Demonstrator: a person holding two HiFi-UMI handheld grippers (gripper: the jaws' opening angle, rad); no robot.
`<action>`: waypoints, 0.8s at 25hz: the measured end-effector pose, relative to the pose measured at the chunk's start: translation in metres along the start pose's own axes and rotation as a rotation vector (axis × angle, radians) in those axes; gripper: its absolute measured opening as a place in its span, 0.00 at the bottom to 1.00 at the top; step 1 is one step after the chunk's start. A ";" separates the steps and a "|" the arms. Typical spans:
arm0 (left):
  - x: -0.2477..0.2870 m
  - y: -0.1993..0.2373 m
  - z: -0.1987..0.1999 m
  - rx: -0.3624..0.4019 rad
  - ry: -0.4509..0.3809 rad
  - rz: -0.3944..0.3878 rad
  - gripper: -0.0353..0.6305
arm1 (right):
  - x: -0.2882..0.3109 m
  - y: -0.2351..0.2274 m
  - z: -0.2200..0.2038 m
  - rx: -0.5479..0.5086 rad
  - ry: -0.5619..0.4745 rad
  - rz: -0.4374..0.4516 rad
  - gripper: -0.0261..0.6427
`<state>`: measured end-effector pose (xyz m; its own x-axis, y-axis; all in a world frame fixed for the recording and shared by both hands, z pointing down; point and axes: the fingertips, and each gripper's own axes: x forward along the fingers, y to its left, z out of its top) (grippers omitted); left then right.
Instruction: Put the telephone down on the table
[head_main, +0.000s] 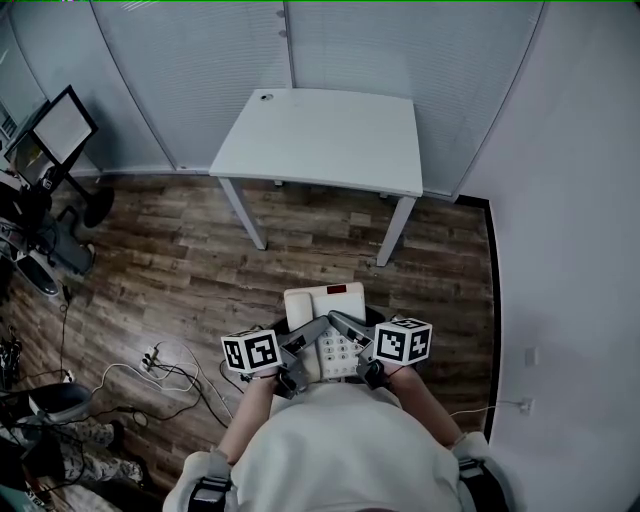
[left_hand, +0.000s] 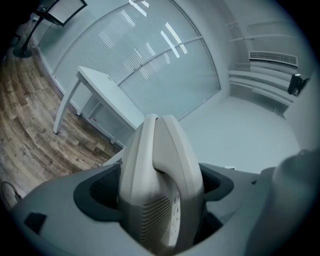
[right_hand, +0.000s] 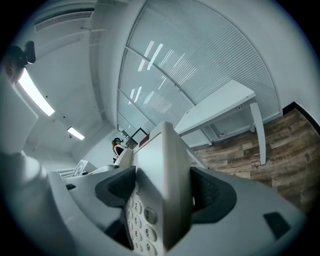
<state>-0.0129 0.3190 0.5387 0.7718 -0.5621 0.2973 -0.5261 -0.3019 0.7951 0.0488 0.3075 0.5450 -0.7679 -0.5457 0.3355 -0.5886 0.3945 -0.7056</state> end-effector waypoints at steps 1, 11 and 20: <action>0.001 0.000 0.000 0.000 -0.001 0.003 0.70 | 0.000 -0.001 0.001 -0.001 0.002 0.002 0.55; 0.000 -0.006 0.003 0.007 -0.013 0.024 0.70 | -0.003 0.002 0.006 -0.008 0.008 0.025 0.55; 0.005 -0.002 0.003 0.017 -0.006 0.015 0.70 | -0.002 -0.004 0.006 -0.006 -0.010 0.016 0.55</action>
<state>-0.0089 0.3142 0.5376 0.7620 -0.5709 0.3058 -0.5434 -0.3067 0.7815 0.0537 0.3025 0.5432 -0.7745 -0.5468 0.3180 -0.5780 0.4074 -0.7071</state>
